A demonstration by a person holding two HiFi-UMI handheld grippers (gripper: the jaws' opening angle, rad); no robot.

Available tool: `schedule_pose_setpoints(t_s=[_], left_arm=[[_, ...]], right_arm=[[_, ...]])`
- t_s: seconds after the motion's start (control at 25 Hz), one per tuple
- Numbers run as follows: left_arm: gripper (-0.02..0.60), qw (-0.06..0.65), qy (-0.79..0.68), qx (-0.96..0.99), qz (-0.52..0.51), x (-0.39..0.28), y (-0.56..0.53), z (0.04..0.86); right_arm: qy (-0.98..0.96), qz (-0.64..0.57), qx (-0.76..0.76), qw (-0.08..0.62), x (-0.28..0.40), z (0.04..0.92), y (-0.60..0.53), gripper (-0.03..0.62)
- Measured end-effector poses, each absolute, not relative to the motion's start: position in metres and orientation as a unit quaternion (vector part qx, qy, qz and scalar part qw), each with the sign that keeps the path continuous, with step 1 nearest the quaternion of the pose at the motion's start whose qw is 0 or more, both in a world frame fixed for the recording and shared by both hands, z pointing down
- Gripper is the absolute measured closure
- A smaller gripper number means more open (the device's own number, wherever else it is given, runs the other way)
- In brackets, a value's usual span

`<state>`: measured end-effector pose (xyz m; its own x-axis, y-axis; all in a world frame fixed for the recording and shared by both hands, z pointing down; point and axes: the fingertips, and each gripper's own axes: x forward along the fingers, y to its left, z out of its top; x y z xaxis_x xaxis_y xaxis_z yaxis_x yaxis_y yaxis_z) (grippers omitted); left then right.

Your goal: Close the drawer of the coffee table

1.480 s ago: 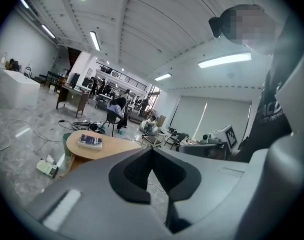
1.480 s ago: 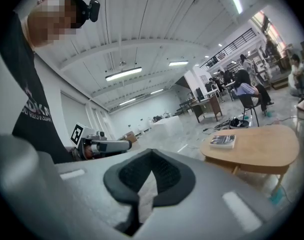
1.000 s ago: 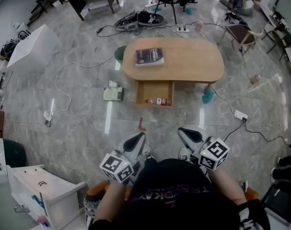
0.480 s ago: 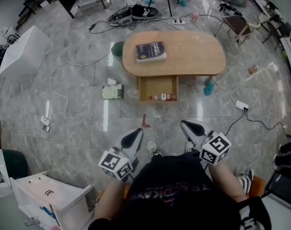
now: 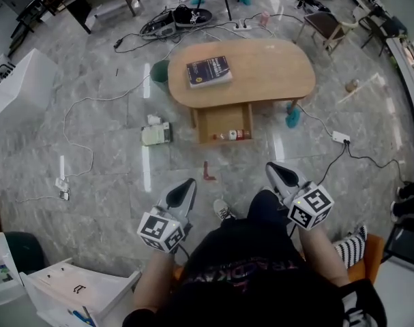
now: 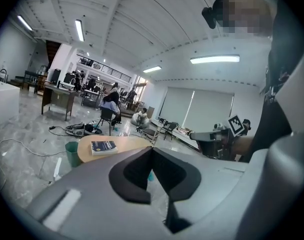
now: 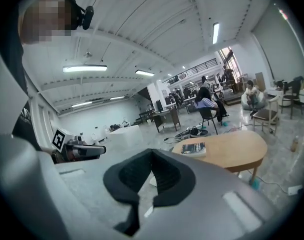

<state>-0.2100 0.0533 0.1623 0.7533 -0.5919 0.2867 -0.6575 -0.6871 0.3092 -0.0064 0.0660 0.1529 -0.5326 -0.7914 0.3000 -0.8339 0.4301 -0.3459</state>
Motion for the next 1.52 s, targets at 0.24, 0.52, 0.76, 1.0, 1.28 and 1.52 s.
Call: schedule_pose_setpoints(t_s=[0.24, 0.52, 0.76, 1.0, 1.28, 1.52], left_arm=[[0.581, 0.197, -0.347, 0.912, 0.092, -0.218, 0.043, 0.174], [0.581, 0.202, -0.359, 0.906, 0.095, -0.210, 0.022, 0.188], [0.581, 0.209, -0.370, 0.901, 0.091, -0.198, 0.000, 0.200], [0.581, 0.217, -0.372, 0.898, 0.095, -0.181, -0.022, 0.224], [0.581, 0.230, -0.384, 0.887, 0.115, -0.172, -0.051, 0.267], [0.581, 0.252, -0.396, 0.873, 0.131, -0.180, -0.066, 0.323]], right_arm=[[-0.836, 0.239, 0.491, 0.054, 0.000, 0.161, 0.058, 0.594], [-0.842, 0.241, 0.479, 0.062, 0.007, 0.175, 0.028, 0.594], [-0.847, 0.238, 0.470, 0.069, 0.017, 0.187, -0.002, 0.594], [-0.856, 0.218, 0.461, 0.083, 0.028, 0.205, -0.024, 0.594], [-0.855, 0.224, 0.455, 0.109, 0.044, 0.262, -0.061, 0.594], [-0.853, 0.234, 0.446, 0.135, 0.039, 0.324, -0.087, 0.594]])
